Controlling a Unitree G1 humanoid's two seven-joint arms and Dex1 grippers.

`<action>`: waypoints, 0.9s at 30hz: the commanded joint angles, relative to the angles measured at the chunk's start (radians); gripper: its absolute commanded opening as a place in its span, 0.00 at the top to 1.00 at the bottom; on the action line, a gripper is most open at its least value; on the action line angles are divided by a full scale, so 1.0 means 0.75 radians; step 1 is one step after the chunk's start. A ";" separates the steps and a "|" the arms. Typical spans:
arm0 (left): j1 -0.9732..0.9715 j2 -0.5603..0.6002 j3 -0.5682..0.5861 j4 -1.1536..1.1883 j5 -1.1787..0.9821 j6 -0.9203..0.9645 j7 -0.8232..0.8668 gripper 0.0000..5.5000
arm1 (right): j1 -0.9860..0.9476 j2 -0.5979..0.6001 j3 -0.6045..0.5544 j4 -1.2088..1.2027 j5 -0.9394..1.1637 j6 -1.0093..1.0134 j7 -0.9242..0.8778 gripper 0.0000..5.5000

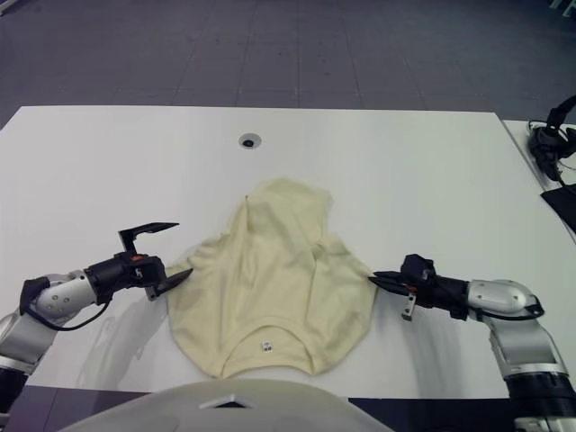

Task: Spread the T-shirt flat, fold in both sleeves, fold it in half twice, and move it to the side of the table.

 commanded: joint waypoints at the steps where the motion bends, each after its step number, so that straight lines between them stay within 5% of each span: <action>1: 0.167 0.060 0.036 -0.021 0.073 0.061 -0.022 0.02 | 0.132 -0.054 -0.099 -0.089 0.052 0.024 0.042 1.00; 14: 0.516 0.052 0.173 -0.408 0.056 0.154 -0.049 0.02 | 0.530 -0.097 -0.238 -0.354 0.099 0.087 0.154 1.00; 27: 0.396 0.037 0.166 -0.274 0.061 0.136 -0.050 0.02 | 0.468 -0.110 -0.220 -0.285 0.062 0.092 0.173 1.00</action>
